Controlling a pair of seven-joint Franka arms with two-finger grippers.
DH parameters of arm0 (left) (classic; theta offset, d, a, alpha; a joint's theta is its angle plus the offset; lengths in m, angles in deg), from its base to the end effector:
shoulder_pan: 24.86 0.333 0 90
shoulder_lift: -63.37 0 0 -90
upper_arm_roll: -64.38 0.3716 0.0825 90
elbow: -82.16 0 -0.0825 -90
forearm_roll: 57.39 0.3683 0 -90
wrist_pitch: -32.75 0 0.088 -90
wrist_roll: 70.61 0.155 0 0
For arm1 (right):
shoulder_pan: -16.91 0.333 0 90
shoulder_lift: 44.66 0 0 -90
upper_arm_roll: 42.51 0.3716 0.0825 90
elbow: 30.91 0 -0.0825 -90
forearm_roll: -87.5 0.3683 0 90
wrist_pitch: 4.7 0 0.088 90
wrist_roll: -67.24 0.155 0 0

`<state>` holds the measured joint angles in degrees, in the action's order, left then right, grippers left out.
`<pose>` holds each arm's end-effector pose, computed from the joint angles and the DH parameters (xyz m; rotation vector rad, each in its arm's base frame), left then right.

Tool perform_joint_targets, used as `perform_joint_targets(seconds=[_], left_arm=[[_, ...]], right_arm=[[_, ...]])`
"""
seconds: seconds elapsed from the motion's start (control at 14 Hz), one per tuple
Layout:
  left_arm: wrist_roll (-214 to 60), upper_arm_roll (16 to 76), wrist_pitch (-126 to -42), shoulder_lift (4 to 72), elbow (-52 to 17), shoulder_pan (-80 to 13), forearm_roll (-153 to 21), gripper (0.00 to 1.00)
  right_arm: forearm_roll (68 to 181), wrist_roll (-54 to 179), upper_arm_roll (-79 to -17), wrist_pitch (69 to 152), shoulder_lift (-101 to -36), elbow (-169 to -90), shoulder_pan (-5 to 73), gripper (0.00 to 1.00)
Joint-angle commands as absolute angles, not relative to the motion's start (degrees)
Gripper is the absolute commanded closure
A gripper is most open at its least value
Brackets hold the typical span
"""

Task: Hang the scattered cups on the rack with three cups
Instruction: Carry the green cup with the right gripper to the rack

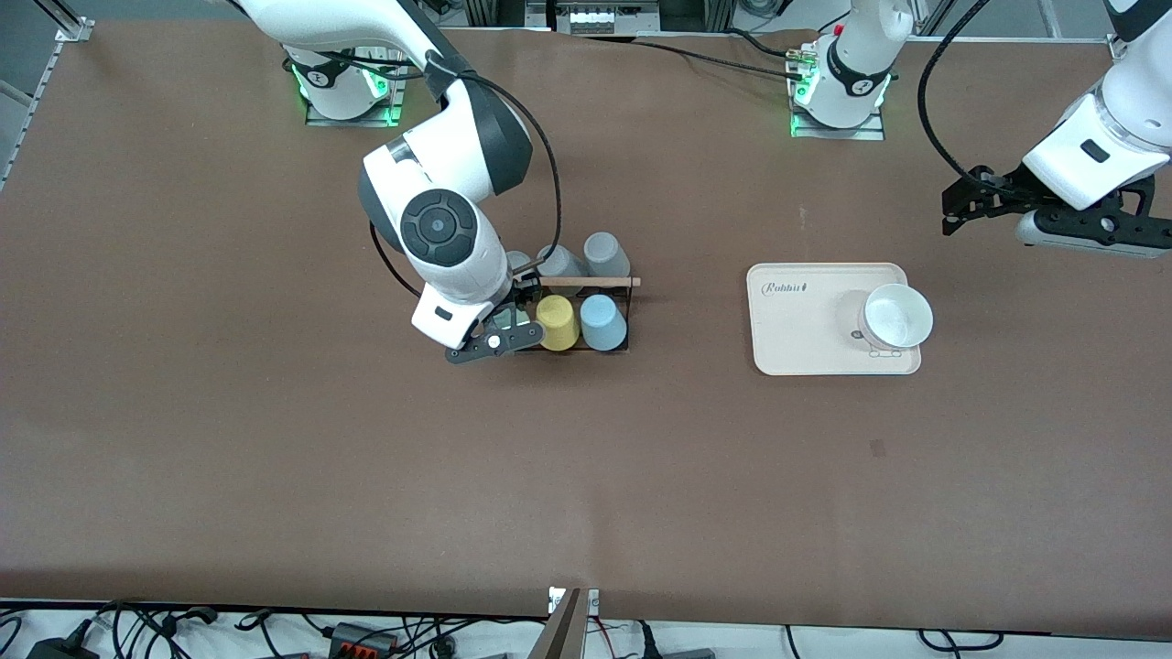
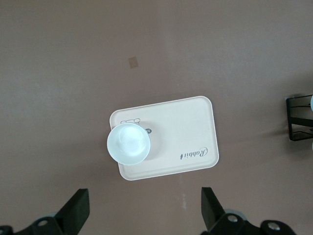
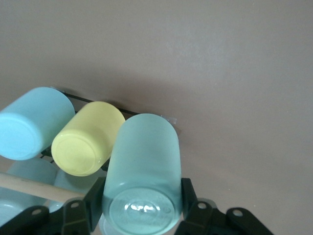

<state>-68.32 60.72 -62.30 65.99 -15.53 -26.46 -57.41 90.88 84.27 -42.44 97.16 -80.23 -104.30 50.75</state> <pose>0.5253 -0.0492 0.6025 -3.1322 0.2065 0.0006 0.5988 0.4118 0.3812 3.1027 0.4352 -0.2144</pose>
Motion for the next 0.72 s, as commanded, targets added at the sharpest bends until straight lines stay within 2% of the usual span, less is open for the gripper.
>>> perform_joint_targets(seconds=[0.0, 0.14, 0.65], left_arm=[[-67.71, 60.25, -61.03, 65.66, -14.08, -26.00, -57.12, 0.00], [-67.71, 60.25, -61.03, 65.66, -14.08, -26.09, -57.12, 0.00], [-67.80, 60.25, -61.03, 65.57, -14.08, -26.09, -57.12, 0.00]], right_arm=[[91.46, 83.41, -42.34, 93.31, -80.70, -101.14, 50.92, 0.81], [91.63, 83.32, -42.43, 91.11, -80.61, -99.38, 50.75, 0.81], [91.54, 82.45, -42.34, 91.72, -82.10, -99.73, 50.93, 0.81]])
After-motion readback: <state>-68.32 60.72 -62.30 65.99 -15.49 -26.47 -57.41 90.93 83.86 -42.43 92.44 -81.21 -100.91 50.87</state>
